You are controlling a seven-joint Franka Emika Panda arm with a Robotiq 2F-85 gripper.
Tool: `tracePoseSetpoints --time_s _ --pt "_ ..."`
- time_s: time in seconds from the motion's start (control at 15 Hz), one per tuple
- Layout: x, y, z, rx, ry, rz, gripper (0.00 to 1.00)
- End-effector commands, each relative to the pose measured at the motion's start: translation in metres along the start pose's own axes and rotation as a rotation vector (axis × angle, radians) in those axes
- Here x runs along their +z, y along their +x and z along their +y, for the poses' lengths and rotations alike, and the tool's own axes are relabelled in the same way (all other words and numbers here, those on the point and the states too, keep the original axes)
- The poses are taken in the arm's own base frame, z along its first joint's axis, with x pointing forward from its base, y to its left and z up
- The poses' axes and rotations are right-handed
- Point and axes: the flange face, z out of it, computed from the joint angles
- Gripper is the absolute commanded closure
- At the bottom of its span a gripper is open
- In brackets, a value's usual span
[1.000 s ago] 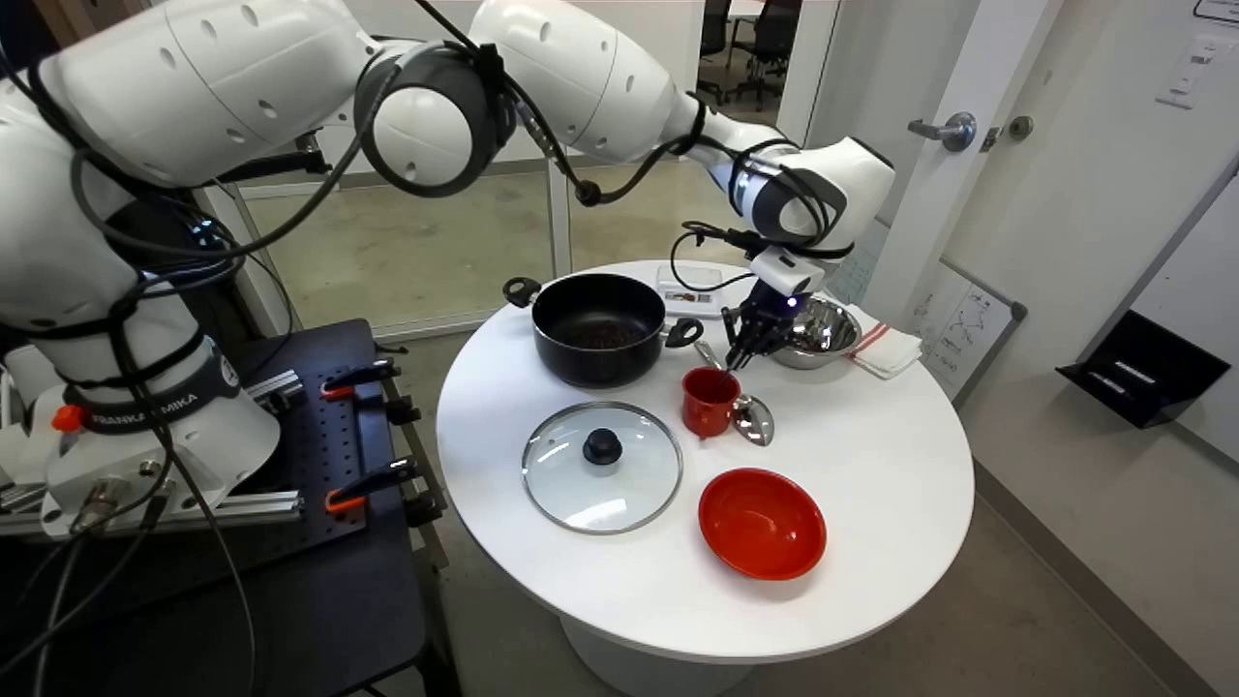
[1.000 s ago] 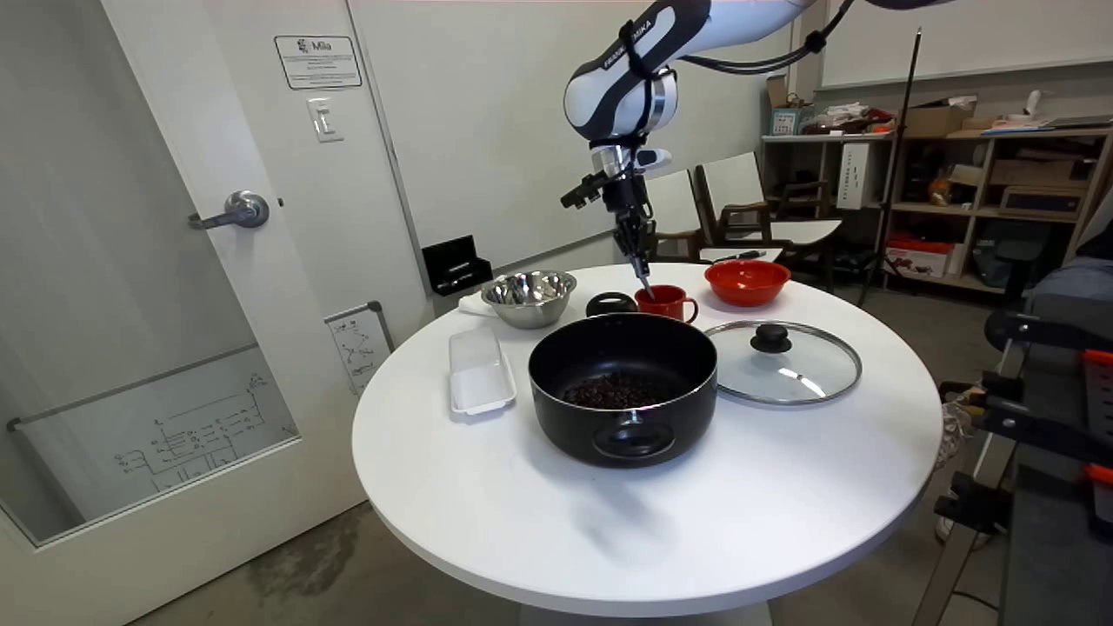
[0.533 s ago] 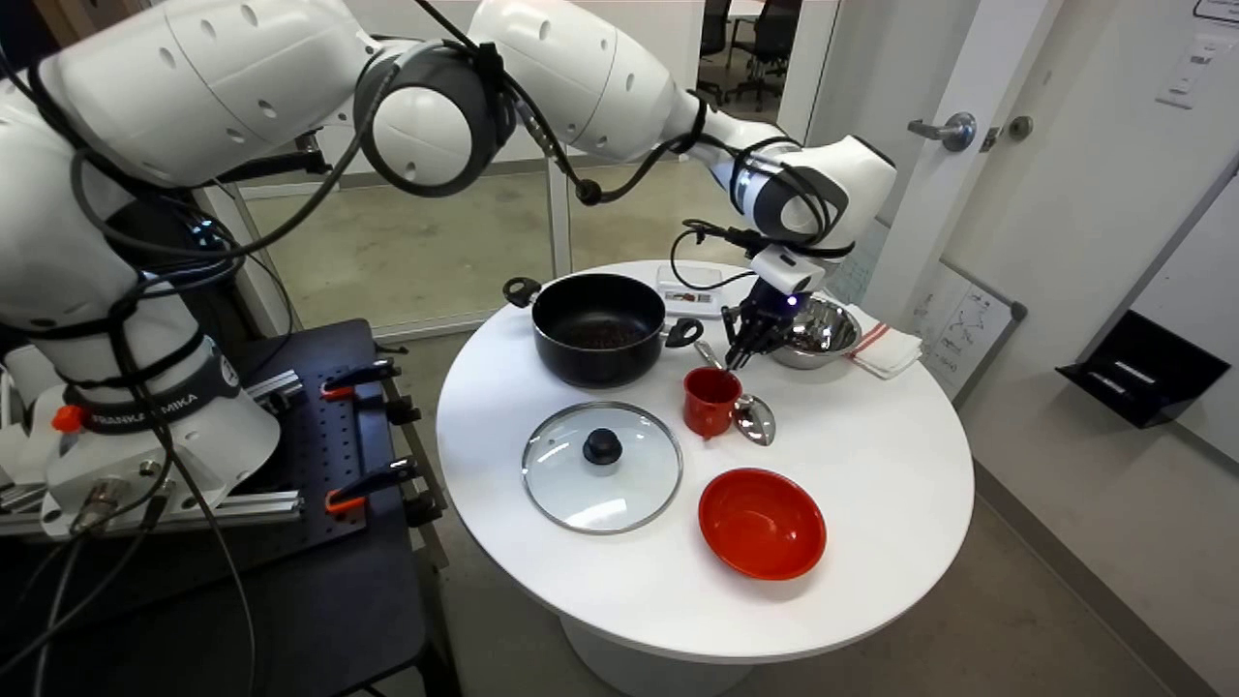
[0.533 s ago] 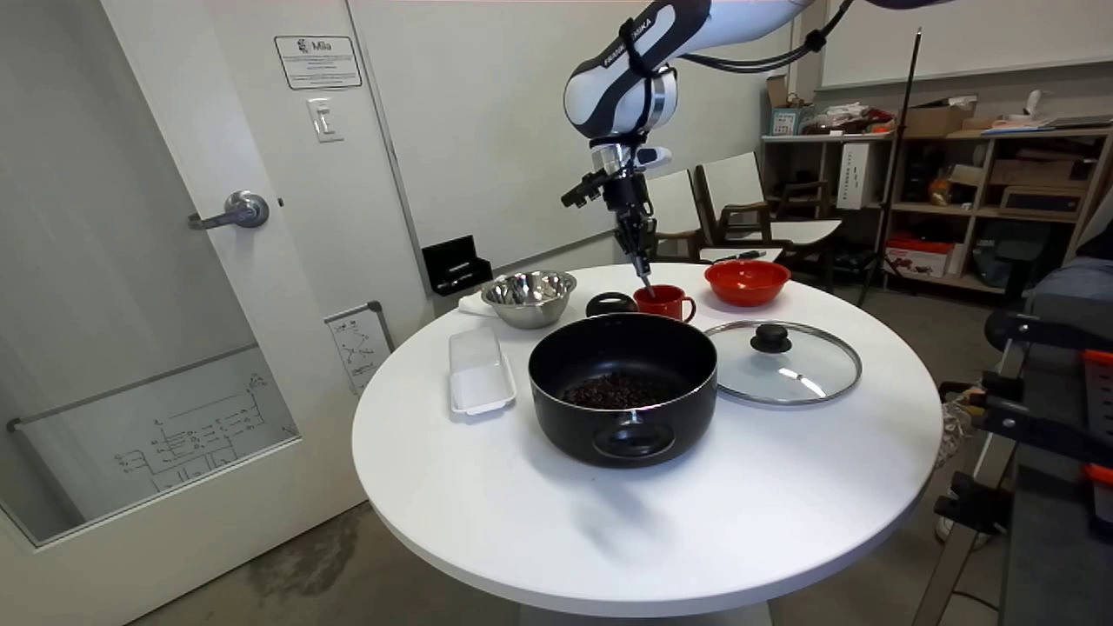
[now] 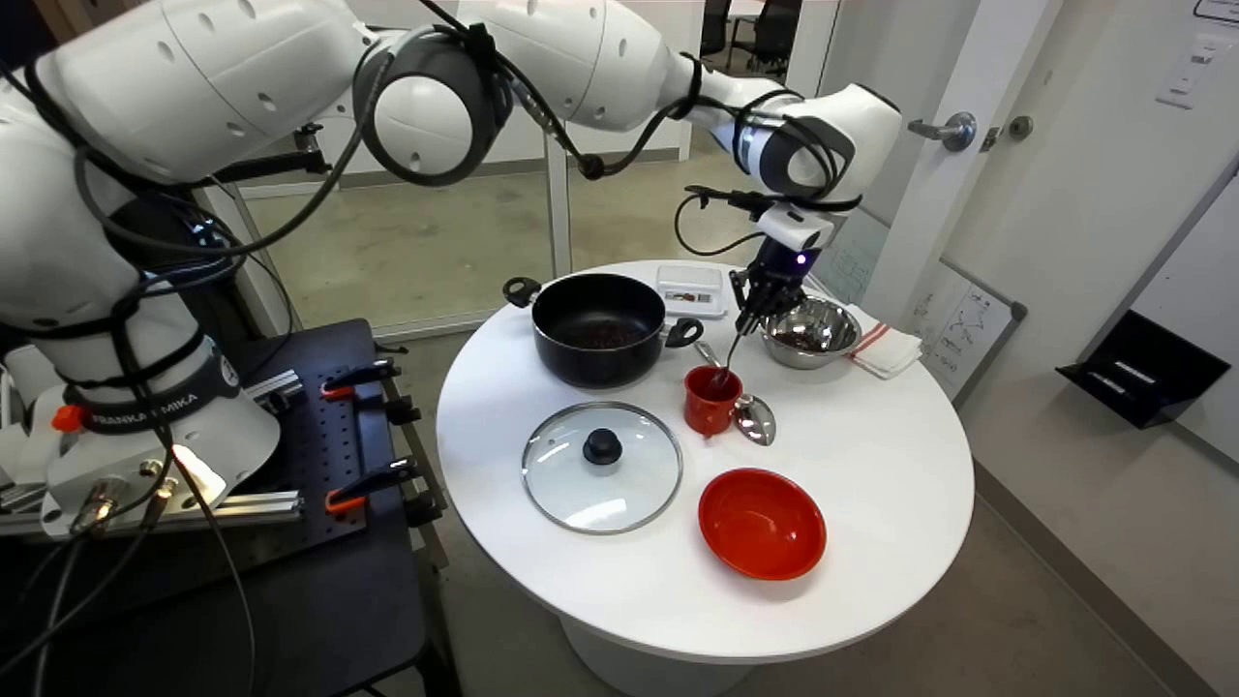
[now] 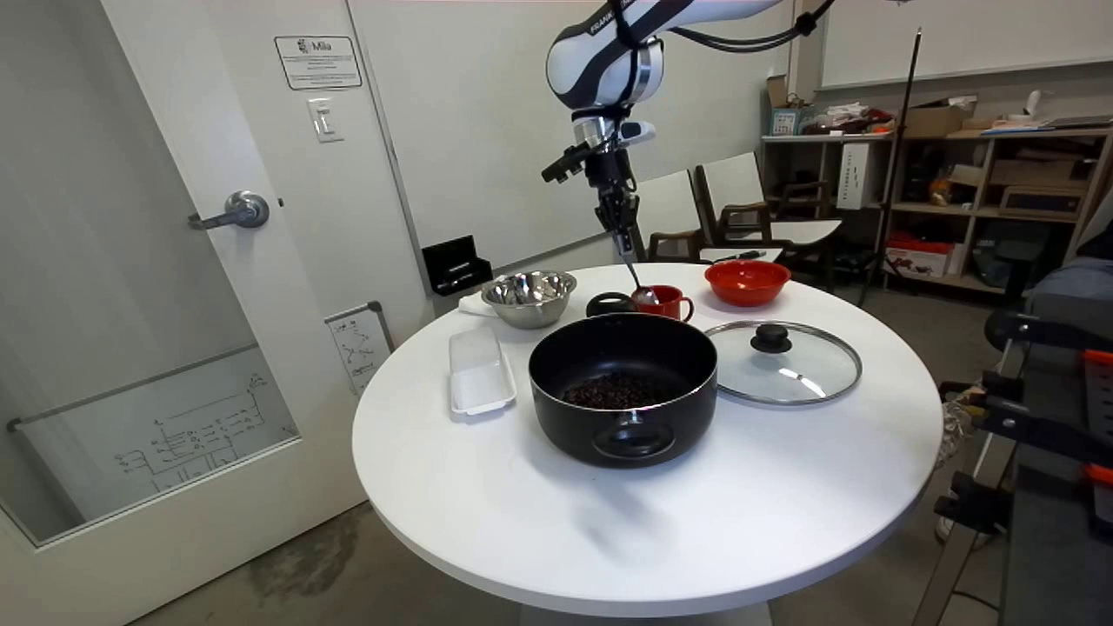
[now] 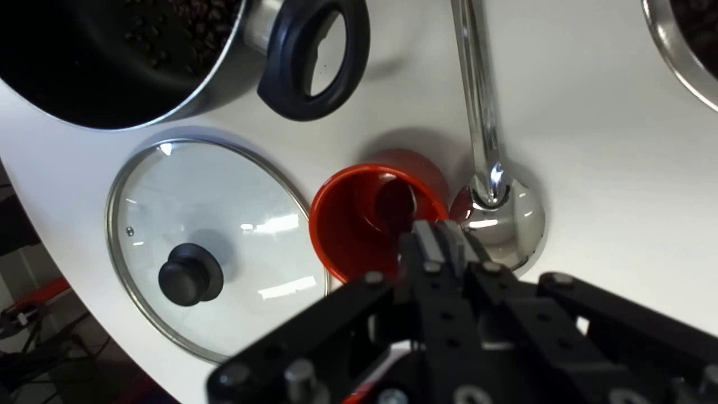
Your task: Take the spoon out of the bowl
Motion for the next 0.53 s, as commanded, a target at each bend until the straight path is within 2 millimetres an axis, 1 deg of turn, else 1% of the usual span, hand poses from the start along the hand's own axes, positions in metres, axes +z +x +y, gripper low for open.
tracePoseSetpoints --time_s 0.0,0.27,0.47 --pt "-0.034 -0.012 0.010 -0.020 0.015 0.058 0.99" --pt "-0.064 -0.018 0.014 -0.027 0.070 0.100 0.99" --pt "-0.087 -0.017 0.014 -0.024 0.134 0.125 0.99"
